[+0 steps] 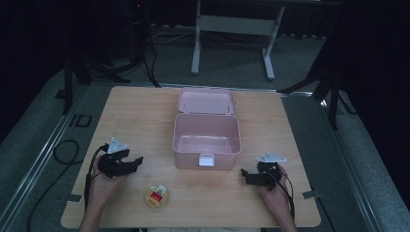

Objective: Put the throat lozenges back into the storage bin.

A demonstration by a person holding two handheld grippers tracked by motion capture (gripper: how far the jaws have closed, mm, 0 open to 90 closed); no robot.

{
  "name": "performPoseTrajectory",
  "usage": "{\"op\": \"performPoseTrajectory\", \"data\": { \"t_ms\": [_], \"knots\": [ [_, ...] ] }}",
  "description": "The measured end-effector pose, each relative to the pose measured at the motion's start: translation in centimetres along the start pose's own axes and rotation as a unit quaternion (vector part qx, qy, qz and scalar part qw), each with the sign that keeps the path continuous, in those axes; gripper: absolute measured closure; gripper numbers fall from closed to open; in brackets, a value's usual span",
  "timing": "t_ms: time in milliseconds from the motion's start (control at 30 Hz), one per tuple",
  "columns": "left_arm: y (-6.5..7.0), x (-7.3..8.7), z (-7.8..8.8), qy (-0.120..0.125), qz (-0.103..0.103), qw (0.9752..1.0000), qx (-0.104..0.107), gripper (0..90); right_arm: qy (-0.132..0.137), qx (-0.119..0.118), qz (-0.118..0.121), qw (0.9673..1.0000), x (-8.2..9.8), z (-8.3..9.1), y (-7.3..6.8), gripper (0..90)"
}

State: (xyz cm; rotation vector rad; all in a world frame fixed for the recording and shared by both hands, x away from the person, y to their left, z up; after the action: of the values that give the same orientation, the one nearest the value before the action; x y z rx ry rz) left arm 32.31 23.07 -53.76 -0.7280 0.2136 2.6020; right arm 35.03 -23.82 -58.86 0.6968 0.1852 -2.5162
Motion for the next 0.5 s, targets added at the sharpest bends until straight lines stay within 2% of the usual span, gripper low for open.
{"op": "performPoseTrajectory", "data": {
  "t_ms": [433,500],
  "knots": [
    [0.7,-0.4,1.2,-0.018,-0.045,0.9988,0.005,36.7,0.0,0.0,0.0,1.0,0.0,0.0,0.0,12.7],
    [0.9,-0.5,1.5,-0.021,-0.056,0.9982,0.007,36.7,0.0,0.0,0.0,1.0,0.0,0.0,0.0,12.7]
  ]
}}
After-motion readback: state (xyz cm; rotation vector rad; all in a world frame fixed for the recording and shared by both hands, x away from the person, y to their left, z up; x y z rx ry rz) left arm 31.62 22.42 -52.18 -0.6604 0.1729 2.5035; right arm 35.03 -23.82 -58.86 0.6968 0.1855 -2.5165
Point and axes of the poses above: each handheld gripper's, and its own axes: z roughly backward along the jaws, x roughly out of its underside, y roughly to its right, the point moved 4 cm from there along -z, roughly forward along the jaws, and after that the axes turned 15 degrees about -y, right-handed, at the moved point
